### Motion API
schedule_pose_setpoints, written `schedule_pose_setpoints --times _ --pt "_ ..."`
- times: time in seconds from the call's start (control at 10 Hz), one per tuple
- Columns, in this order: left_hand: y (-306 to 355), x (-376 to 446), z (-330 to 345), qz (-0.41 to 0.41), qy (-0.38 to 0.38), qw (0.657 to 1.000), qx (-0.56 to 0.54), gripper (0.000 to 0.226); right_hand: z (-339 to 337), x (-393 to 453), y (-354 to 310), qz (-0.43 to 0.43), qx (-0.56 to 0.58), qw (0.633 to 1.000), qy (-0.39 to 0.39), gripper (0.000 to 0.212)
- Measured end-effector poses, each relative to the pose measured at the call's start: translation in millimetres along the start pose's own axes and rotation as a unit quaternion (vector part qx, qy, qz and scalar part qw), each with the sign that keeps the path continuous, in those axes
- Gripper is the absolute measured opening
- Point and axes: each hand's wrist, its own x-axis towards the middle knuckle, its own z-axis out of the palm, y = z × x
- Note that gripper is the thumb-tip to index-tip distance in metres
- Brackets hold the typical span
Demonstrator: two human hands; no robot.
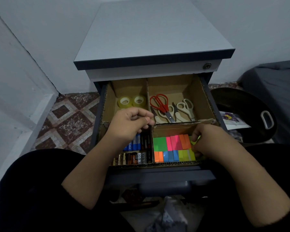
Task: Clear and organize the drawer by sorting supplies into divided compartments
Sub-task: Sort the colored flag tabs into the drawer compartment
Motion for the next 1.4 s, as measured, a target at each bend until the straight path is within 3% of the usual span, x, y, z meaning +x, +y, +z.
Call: schedule_pose_setpoints --times 0.2,0.5,0.7,1.0,1.2,1.3,1.4 --pt "0 0 1 -0.004 0.001 1.000 -0.010 0.017 8 1 7 -0.030 0.005 0.999 0.042 0.024" --pt "1 -1 1 -0.002 0.001 1.000 -0.004 0.018 8 3 9 -0.038 -0.015 0.998 0.037 0.018" --pt "0 0 0 -0.004 0.001 1.000 -0.006 0.018 17 15 14 -0.034 -0.120 0.978 0.168 0.016" --pt "2 -1 2 -0.003 0.002 1.000 -0.008 0.018 22 13 7 -0.013 -0.114 0.983 0.141 0.029" --pt "4 -3 2 -0.005 0.003 1.000 -0.006 0.018 18 10 9 -0.031 -0.117 0.981 0.153 0.013" --pt "4 -3 1 -0.005 0.003 1.000 -0.003 0.018 9 7 10 -0.037 -0.094 0.985 0.140 0.011" --pt "5 -3 2 -0.004 0.002 1.000 -0.006 0.018 -2 1 9 -0.021 -0.008 0.996 0.081 0.018"
